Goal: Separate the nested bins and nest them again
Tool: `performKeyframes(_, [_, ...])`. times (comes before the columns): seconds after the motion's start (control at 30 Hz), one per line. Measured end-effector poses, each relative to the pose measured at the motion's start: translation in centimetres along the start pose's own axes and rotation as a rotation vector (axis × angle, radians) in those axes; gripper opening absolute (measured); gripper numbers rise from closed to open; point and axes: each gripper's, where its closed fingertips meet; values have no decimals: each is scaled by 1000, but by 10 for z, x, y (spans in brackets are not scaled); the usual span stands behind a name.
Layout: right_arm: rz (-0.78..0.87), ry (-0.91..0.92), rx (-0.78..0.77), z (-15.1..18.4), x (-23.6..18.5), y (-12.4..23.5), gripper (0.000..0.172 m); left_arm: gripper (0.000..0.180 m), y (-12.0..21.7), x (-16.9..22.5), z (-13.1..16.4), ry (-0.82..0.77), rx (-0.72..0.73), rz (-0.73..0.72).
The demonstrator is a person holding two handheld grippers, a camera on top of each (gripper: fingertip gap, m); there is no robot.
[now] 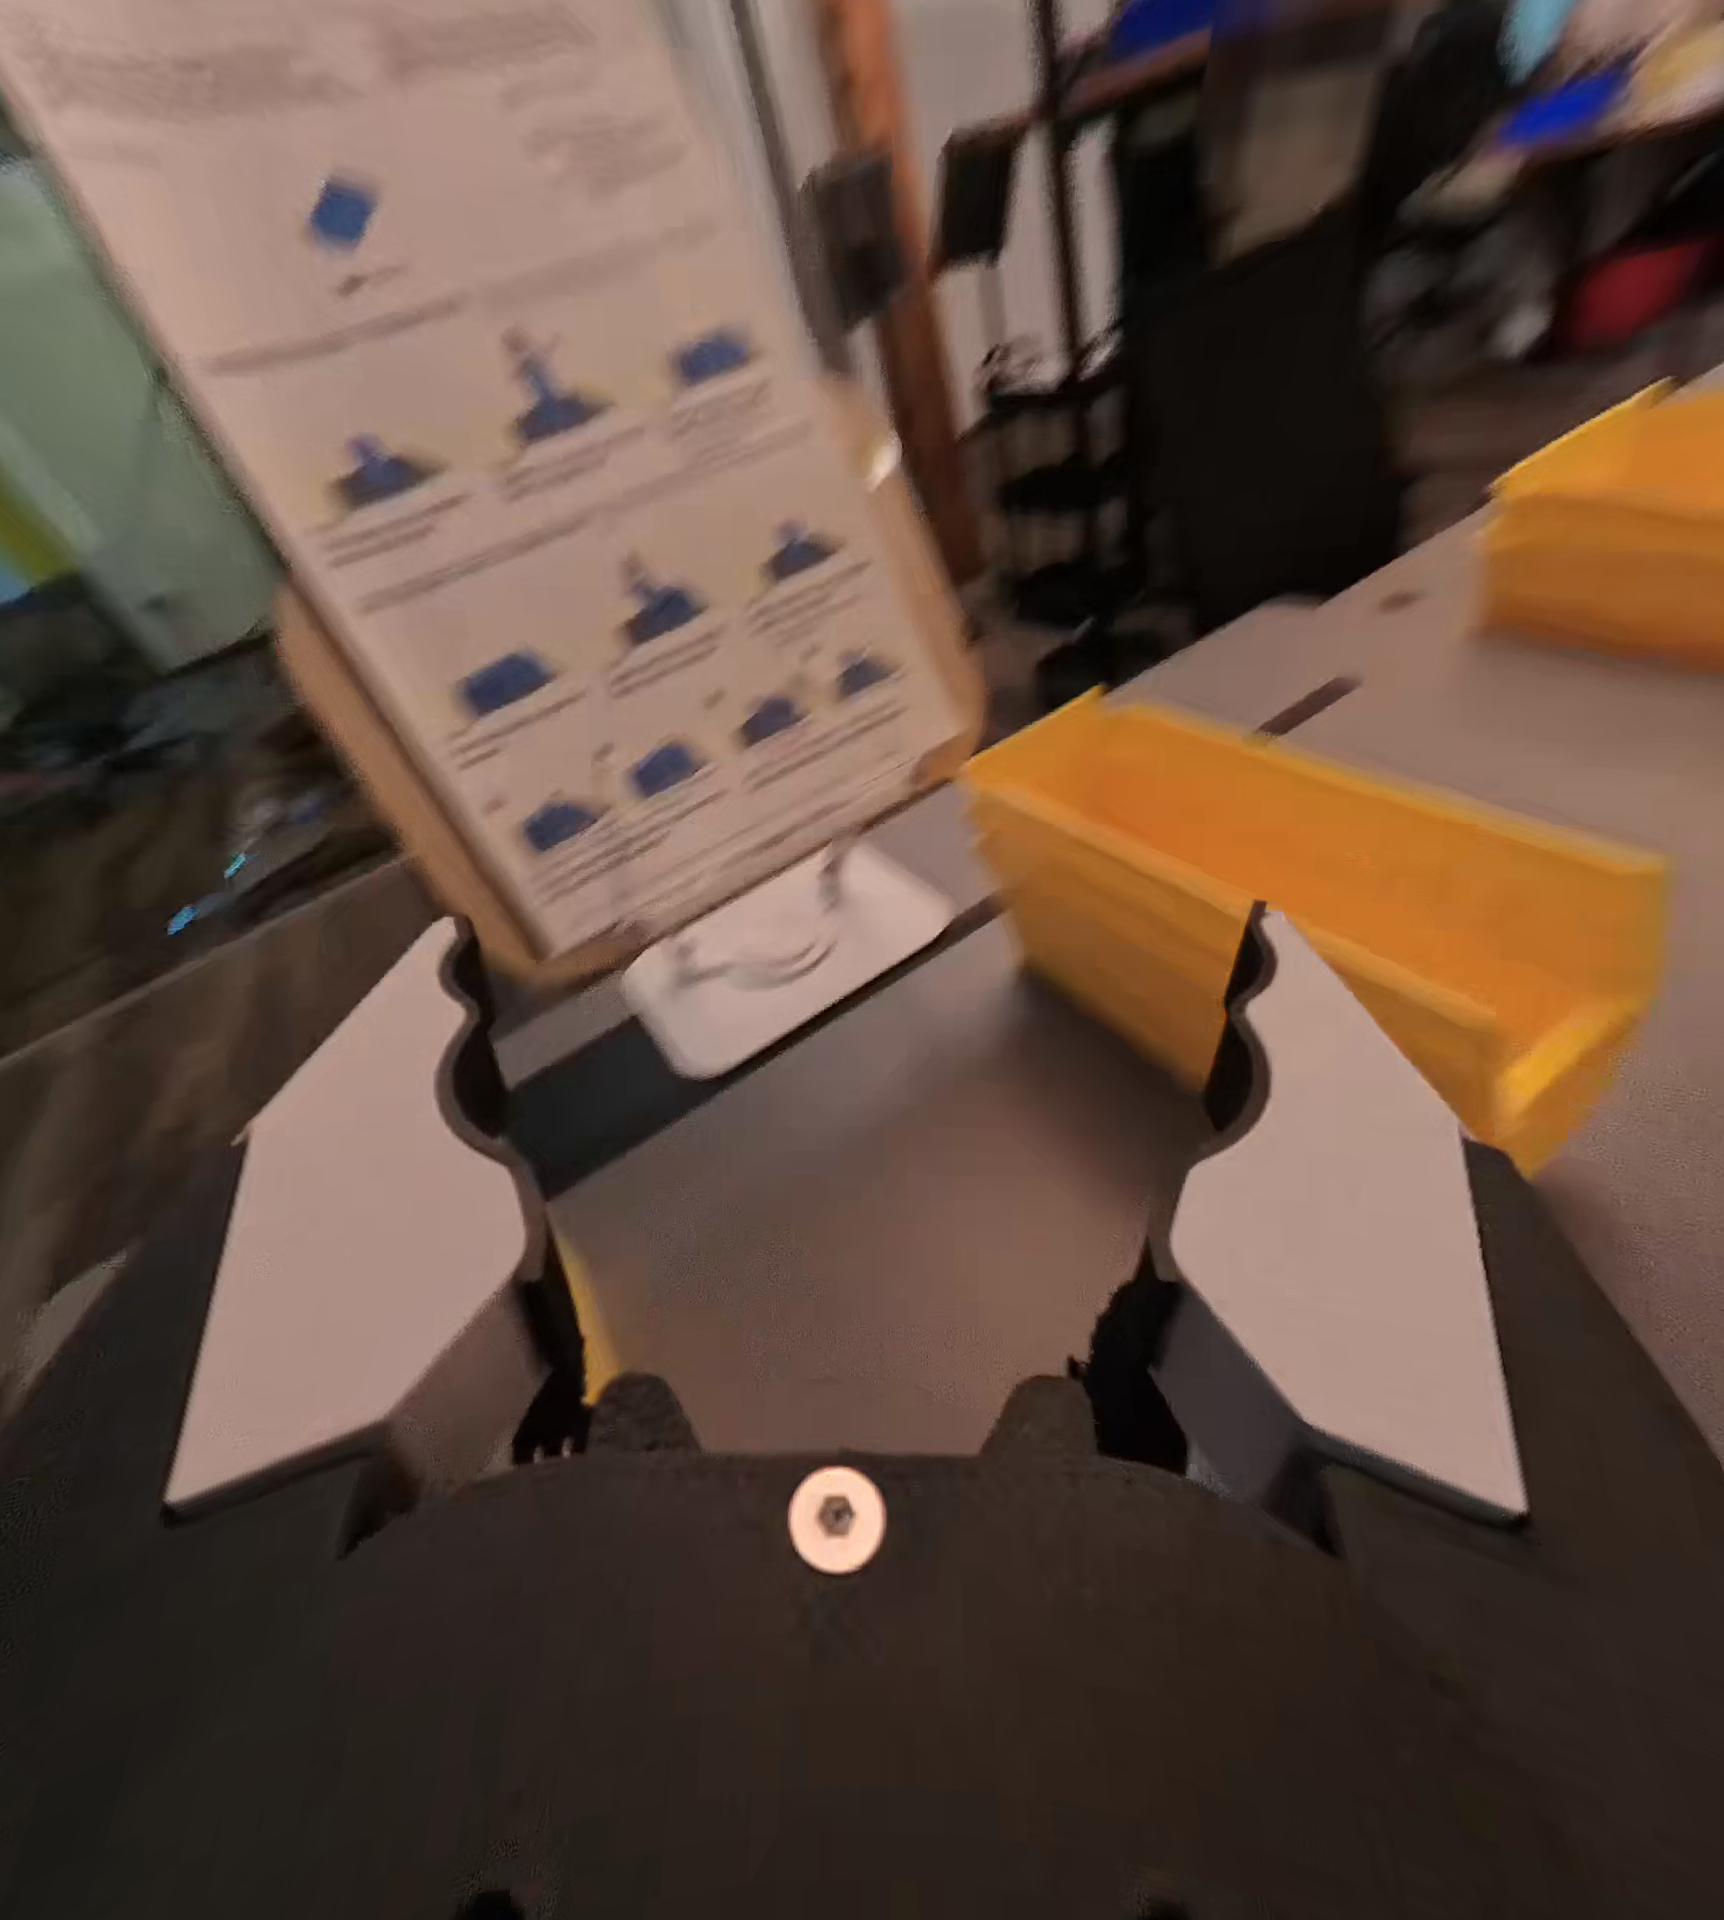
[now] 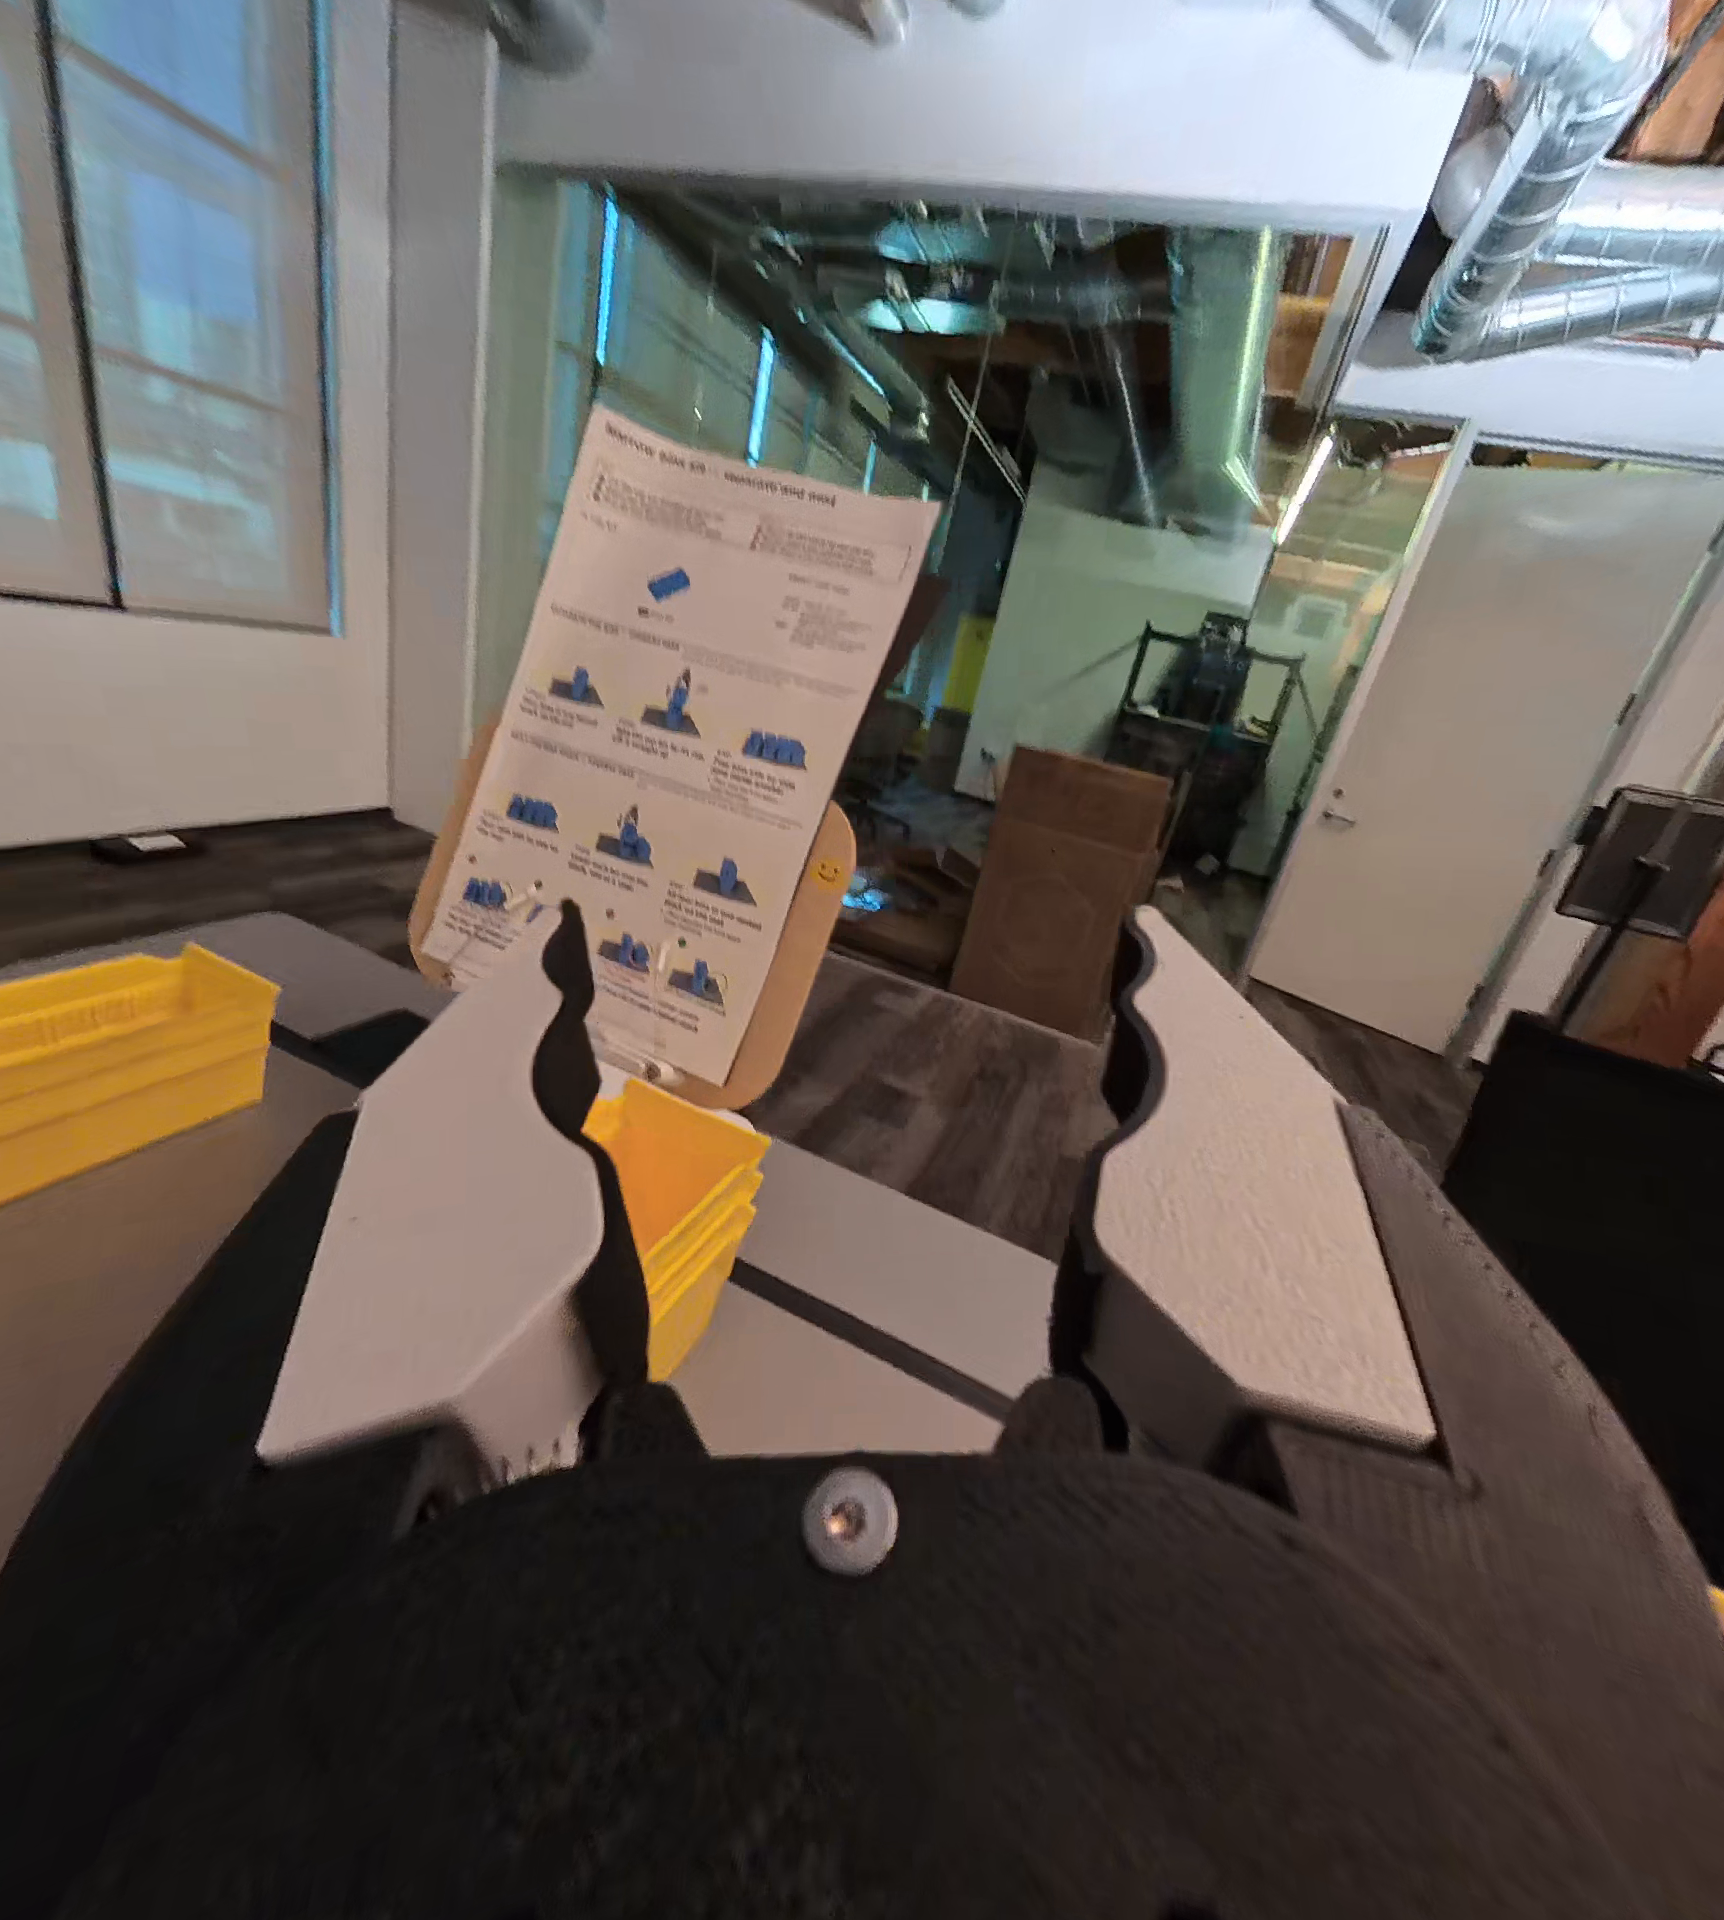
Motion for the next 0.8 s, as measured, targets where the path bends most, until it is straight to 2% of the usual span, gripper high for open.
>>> performKeyframes(0.1, [-28, -37, 88, 2, 10, 0, 100, 141, 11, -63, 44, 29, -236, -122])
performKeyframes(0.17, [-22, -49, 117, 18, 17, 2, 100, 141, 18, -89, 76, 128, -364, -125])
performKeyframes(0.2, [-15, -25, 155, 19, 24, 1, 100, 143, 21, -97, 95, 203, -420, -116])
performKeyframes(0.33, [-16, -108, 139, 32, 43, -3, 100, 156, 25, -112, 171, 508, -630, -89])
performKeyframes(0.4, [-61, -179, 173, 32, 42, -5, 97, 158, 22, -119, 197, 622, -718, -87])
performKeyframes(0.47, [-103, -226, 179, 37, 38, -11, 96, 158, 13, -128, 209, 704, -767, -92])
performKeyframes(0.57, [-114, -206, 93, 57, 34, -24, 96, 159, -1, -140, 223, 701, -842, -137])
performKeyframes(0.7, [-74, -151, 10, 77, 38, -33, 97, 158, -11, -143, 248, 614, -1018, -181])
performKeyframes(0.8, [-30, -190, 51, 75, 48, -33, 96, 158, -11, -144, 268, 567, -1154, -215])
Point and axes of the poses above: each gripper's, where its closed fingertips meet, y back along the fingers, z out of its underside, x = y × z across the jaws
